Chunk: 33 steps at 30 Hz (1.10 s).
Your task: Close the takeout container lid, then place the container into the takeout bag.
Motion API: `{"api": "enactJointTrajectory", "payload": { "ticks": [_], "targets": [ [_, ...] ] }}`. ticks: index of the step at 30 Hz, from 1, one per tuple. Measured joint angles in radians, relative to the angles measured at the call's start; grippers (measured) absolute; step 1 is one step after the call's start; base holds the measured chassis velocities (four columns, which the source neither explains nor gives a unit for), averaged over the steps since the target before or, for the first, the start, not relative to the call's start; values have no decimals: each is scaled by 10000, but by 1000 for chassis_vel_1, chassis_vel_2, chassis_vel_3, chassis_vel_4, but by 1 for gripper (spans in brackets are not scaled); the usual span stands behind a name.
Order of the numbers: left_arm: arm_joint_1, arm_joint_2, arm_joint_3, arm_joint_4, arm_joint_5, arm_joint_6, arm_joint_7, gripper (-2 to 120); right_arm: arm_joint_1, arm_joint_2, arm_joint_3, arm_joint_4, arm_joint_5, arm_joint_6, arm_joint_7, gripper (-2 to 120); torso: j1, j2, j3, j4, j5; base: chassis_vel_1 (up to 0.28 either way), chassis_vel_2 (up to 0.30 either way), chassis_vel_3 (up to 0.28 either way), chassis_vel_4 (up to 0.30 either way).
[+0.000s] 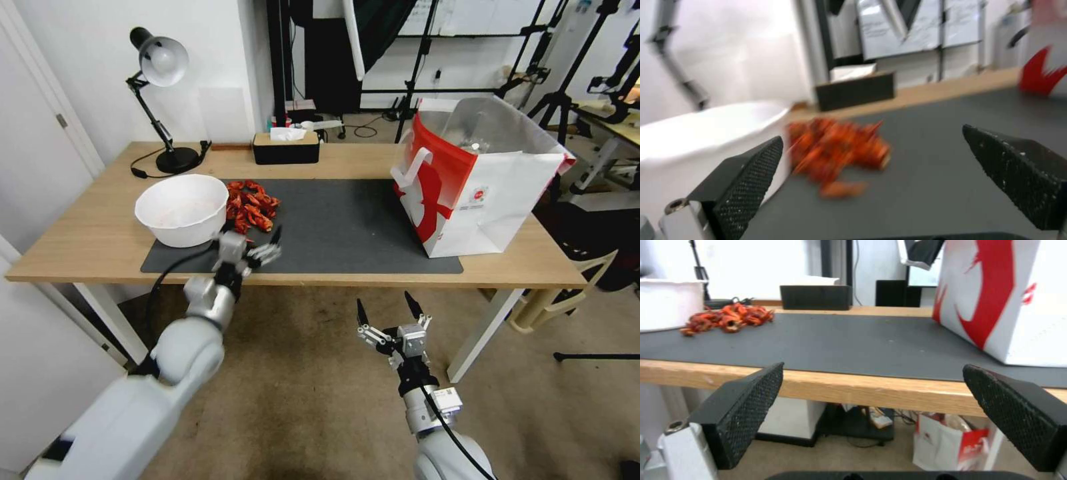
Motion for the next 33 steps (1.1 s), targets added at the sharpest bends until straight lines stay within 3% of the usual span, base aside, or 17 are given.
{"api": "enactJointTrajectory", "payload": {
  "ticks": [6, 9, 13, 18, 33],
  "targets": [
    [1480, -383, -866, -376, 909, -263, -247, 100, -78, 34, 109, 73, -21, 94, 102, 100, 0, 0, 0, 5, 6, 0, 0, 0, 0],
    [3132, -1200, -1610, -742, 1620, -667, -398, 100, -199, 63, 276, 149, 136, 245, 122, 100, 0, 0, 0, 3, 5, 0, 0, 0, 0],
    [4242, -1945, -1930, -657, 1915, -1247, -402, 100, -230, 53, 395, 154, 352, 304, 94, 100, -1, 0, 1, 6, 3, 0, 0, 0, 0],
    [4639, -2291, -2163, -519, 2068, -1708, -238, 100, -250, 74, 379, 135, 503, 294, 83, 100, 1, -3, 1, 4, 5, 0, 0, 0, 0],
    [4557, -2286, -2138, -485, 2052, -1726, -205, 100, -254, 81, 358, 135, 505, 272, 73, 100, 2, -3, 3, 4, 4, 0, 0, 0, 0]
  ]
}}
